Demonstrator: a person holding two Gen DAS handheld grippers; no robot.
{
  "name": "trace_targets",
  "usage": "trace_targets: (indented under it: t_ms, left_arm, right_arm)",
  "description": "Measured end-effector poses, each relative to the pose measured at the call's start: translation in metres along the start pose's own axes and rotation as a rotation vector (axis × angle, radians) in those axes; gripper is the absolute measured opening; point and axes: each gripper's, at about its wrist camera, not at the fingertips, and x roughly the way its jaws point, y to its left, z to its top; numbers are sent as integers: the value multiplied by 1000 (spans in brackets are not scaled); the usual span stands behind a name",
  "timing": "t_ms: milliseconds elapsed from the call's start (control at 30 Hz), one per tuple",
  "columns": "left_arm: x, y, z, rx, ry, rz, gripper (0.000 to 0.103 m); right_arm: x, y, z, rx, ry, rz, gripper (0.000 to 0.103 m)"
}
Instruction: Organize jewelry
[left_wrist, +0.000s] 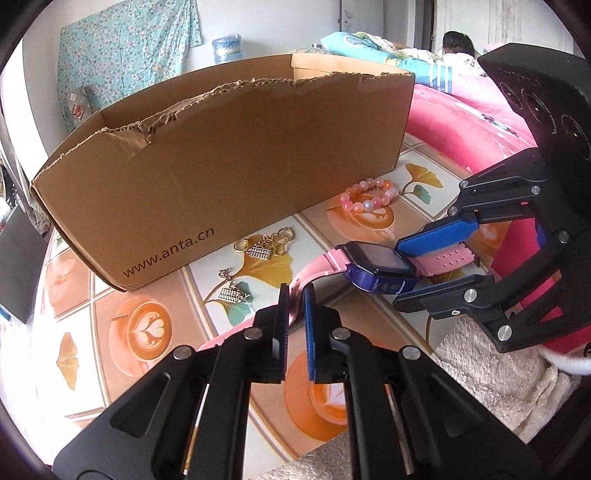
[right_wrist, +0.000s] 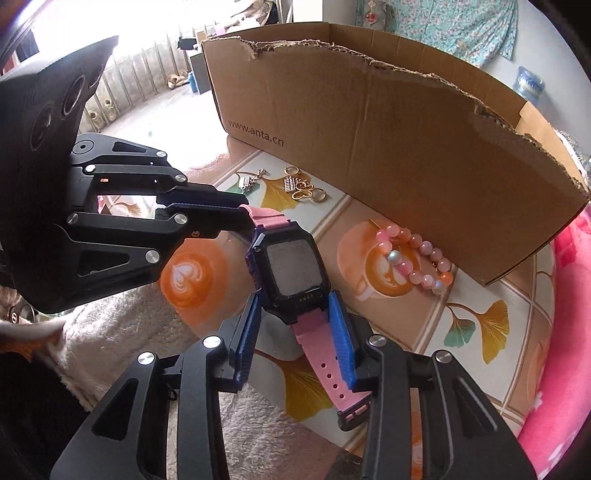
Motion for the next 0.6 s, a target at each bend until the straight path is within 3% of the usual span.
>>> trace_targets:
  t_ms: [400, 600]
  left_arm:
    - [4, 13, 6, -75, 48, -70, 5]
    - [4, 15, 6, -89, 53, -82, 5]
  right_arm:
    - [1, 20, -18, -17, -2, -55, 36]
    - [-2, 6, -27, 33, -10, -85, 21]
